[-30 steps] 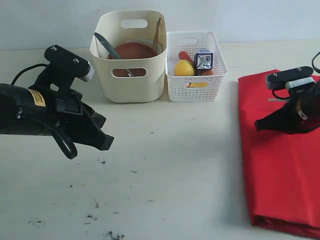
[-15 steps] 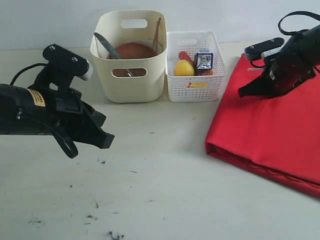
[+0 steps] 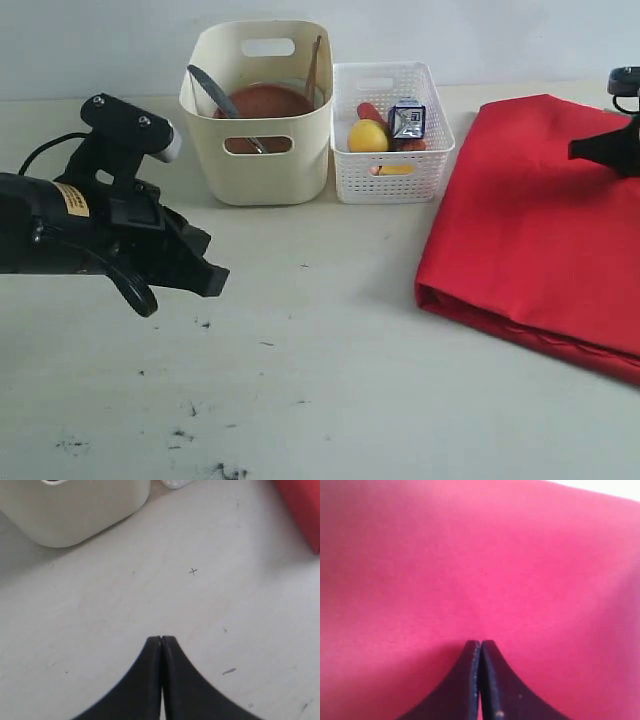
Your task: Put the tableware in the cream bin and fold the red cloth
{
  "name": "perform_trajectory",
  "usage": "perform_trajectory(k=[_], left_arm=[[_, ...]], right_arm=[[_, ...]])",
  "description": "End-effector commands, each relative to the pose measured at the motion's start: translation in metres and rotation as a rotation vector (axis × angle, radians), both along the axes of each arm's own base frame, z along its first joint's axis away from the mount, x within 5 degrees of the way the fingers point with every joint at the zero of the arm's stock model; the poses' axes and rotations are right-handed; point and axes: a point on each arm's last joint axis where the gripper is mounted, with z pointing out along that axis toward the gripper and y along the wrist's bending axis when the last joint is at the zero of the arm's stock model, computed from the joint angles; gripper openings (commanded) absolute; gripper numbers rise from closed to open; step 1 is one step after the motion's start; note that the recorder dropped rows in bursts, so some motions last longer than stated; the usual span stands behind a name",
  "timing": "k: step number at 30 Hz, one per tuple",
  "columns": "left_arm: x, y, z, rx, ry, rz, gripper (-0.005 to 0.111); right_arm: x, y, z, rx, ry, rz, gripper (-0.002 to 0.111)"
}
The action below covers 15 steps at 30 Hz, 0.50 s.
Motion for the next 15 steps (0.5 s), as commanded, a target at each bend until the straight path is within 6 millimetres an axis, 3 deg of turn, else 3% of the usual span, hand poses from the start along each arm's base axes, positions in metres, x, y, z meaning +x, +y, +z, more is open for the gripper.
perform_trajectory(k=[1, 7, 11, 15], left_arm=[[0.0, 0.0, 0.002, -0.021, -0.007, 0.019, 0.0], [0.001, 0.0, 0.003, -0.025, -0.02, 0.018, 0.0], [0.001, 0.0, 0.003, -0.025, -0.022, 0.019, 0.0], [0.001, 0.0, 0.002, -0.021, -0.021, 0.016, 0.0]], right_arm=[[0.026, 0.026, -0.014, -0.016, -0.022, 0.122, 0.0], [0.05, 0.074, 0.005, -0.127, -0.044, 0.307, 0.0], [0.051, 0.069, 0.036, -0.148, -0.058, 0.21, 0.0], [0.038, 0.053, 0.073, -0.198, -0.026, 0.094, 0.0]])
